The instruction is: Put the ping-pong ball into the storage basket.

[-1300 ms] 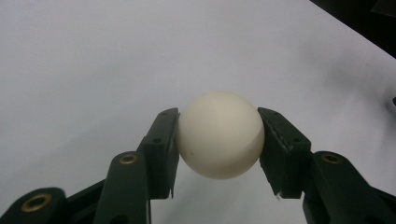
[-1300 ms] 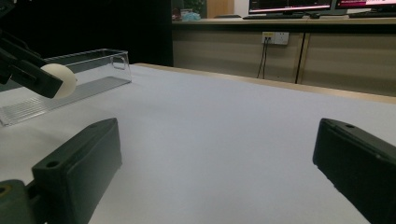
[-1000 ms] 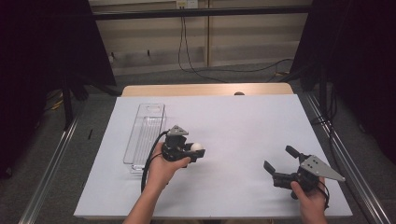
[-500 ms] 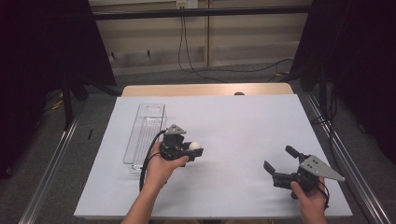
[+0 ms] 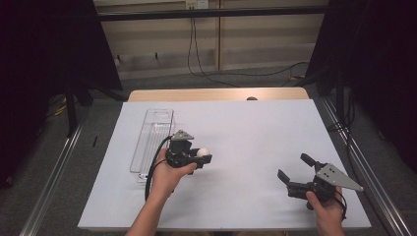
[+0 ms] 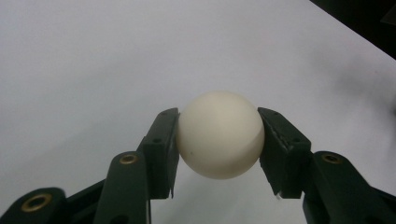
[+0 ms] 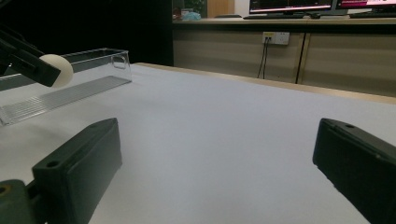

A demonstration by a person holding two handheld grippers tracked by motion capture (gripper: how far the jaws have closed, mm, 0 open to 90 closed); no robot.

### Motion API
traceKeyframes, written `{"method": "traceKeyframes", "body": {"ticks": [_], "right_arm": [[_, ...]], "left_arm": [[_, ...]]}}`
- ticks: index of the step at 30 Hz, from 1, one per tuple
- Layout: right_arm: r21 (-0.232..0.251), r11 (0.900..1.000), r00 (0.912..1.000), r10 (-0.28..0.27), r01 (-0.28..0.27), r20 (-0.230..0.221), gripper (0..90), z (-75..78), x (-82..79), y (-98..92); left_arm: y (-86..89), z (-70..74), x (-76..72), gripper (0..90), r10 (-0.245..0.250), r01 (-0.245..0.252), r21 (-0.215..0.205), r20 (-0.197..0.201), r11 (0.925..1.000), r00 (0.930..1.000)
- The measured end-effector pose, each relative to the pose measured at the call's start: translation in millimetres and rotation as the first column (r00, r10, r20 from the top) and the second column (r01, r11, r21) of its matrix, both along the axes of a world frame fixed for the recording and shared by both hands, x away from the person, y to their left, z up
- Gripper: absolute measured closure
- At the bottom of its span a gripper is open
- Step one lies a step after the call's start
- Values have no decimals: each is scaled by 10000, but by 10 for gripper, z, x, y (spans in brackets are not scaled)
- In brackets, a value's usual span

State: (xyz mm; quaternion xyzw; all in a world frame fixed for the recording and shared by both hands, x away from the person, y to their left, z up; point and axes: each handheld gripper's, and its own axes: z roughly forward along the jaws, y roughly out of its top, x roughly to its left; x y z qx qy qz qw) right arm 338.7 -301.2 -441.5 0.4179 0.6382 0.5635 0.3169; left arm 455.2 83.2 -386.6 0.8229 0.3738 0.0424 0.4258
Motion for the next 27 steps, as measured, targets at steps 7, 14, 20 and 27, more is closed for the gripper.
{"method": "traceKeyframes", "body": {"ticks": [7, 14, 20, 27], "right_arm": [[1, 10000, 10000, -8, 8, 15, 9, 0, 1, -1], [-8, 10000, 10000, -5, 5, 41, 9, 0, 2, -2], [-11, 10000, 10000, -1, 1, 39, 9, 0, 2, 0], [-18, 10000, 10000, -1, 1, 14, 8, 0, 1, 0]], "left_arm": [[26, 5, 10, 512, 24, -24, 29, -17, 10000, 10000], [55, 12, 18, 512, 162, -162, -111, -57, 9998, 9999], [85, 36, 25, 512, 297, -297, 21, -14, 9996, 9996], [106, 54, 30, 512, 321, -322, -71, -47, 9995, 9995]]}}
